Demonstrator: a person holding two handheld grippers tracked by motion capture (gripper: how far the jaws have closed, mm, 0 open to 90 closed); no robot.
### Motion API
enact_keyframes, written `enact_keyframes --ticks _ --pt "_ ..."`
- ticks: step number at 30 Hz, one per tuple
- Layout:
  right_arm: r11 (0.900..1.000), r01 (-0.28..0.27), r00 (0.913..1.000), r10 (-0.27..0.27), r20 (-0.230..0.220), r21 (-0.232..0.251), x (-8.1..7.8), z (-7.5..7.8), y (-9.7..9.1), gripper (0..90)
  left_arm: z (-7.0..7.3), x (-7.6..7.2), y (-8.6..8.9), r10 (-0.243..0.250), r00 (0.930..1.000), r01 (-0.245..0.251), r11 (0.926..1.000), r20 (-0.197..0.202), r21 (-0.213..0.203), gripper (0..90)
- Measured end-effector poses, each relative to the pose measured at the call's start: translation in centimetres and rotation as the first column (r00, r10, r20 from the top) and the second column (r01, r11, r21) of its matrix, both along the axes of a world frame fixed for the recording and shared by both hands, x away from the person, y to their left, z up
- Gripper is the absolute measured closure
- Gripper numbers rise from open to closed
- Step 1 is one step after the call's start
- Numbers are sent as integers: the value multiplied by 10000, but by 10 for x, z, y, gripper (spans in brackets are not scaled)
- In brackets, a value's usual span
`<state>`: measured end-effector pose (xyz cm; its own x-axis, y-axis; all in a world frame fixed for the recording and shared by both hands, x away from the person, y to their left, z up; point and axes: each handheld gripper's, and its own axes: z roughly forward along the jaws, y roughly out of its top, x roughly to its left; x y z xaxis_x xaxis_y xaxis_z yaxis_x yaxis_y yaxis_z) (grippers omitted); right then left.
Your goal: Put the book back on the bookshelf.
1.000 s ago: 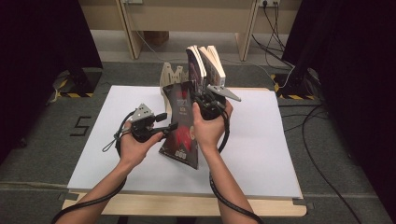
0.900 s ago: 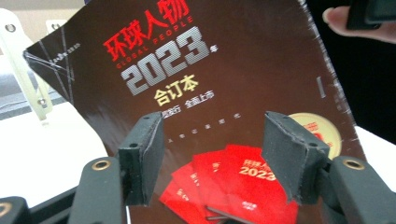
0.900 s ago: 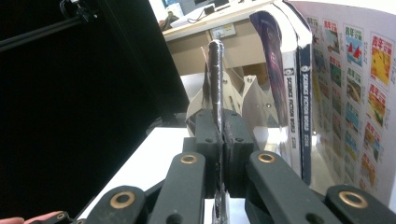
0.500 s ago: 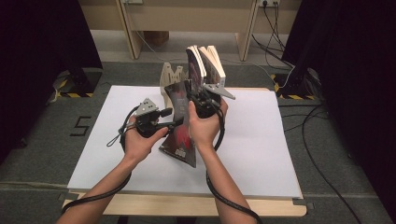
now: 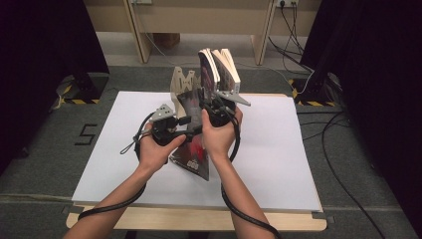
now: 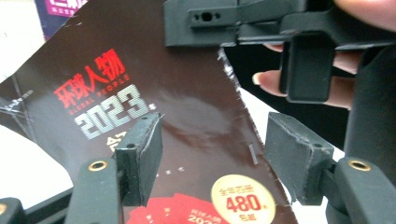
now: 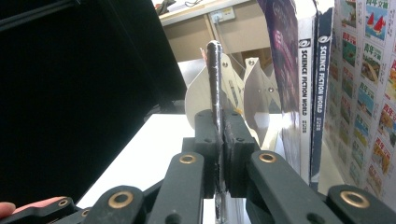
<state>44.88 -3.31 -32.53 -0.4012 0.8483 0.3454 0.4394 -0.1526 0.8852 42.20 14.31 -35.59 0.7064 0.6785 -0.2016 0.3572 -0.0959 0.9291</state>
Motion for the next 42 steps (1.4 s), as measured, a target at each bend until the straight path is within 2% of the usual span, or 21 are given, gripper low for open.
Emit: enact_keyframes --ticks 7,15,19,24,34,38,42 --pt "9996 -126 9999 124 -99 -249 1 3 -4 868 -1 -2 -11 -73 10000 73 9999 5 148 360" --pt "9992 -239 9994 231 -258 -317 0 6 -8 866 -1 1 -24 222 9997 -221 9994 -37 256 354" --pt "9991 -292 9991 282 -319 -314 -1 7 -9 864 0 3 -29 376 9992 -369 9981 -142 489 362" --pt "9989 -313 9990 302 -340 -342 -2 8 -9 862 0 6 -36 574 9983 -569 9965 -66 608 366" --pt "9988 -331 9986 314 -433 -374 -2 9 -10 868 -5 12 -42 986 9949 -964 9911 -202 922 360" --pt "9990 -292 9985 276 -464 -328 -2 9 -11 869 -4 12 -44 1028 9947 -1012 9888 -89 1093 359" --pt "9990 -344 9977 327 -587 -286 -3 10 -12 869 -3 12 -43 969 9951 -940 9899 -220 1059 373"
